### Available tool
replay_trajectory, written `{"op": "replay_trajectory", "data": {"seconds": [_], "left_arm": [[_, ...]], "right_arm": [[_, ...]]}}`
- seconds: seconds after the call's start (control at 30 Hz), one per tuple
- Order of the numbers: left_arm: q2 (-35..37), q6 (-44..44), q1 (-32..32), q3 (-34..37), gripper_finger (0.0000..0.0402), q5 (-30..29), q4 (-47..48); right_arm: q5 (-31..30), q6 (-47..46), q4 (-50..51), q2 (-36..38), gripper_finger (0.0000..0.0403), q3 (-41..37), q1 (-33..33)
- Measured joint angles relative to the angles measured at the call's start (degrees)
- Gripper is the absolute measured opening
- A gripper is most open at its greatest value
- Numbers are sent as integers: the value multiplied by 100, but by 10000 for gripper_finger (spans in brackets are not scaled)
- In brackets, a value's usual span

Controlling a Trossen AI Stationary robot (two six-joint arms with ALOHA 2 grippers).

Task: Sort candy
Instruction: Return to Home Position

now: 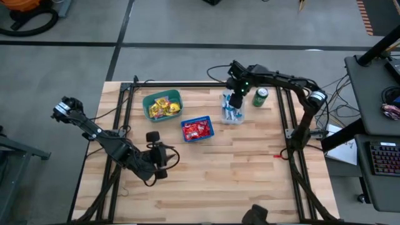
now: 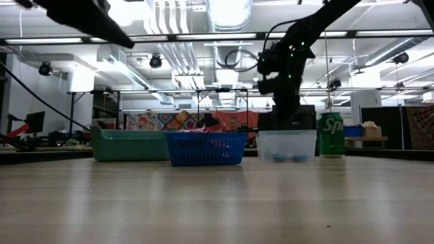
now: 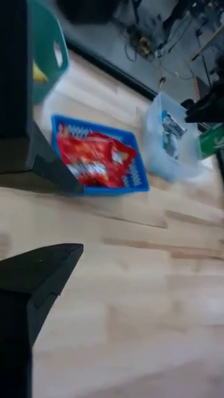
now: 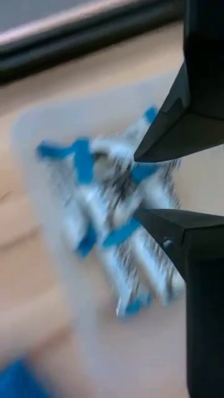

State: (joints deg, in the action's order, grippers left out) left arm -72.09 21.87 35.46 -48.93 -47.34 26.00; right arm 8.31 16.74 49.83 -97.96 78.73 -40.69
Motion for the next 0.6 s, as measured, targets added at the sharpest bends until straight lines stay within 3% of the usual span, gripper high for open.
{"op": "replay_trajectory", "data": {"seconds": [0.07, 0.17, 0.37, 0.6], "left_arm": [[70, -96, 7, 39, 113, 37, 264], [355, -253, 39, 436, 79, 140, 165], [1750, -1164, -171, 2043, 6, 896, -1733], [3607, -2148, -1766, 3439, 2, 2601, -3025]], "right_arm": [[434, -68, -233, 197, 125, -127, 66], [568, -55, -922, 651, 120, -636, 379], [820, -273, -2863, 1907, 105, -2312, 1240], [849, -484, -4856, 3260, 87, -4174, 2028]]}}
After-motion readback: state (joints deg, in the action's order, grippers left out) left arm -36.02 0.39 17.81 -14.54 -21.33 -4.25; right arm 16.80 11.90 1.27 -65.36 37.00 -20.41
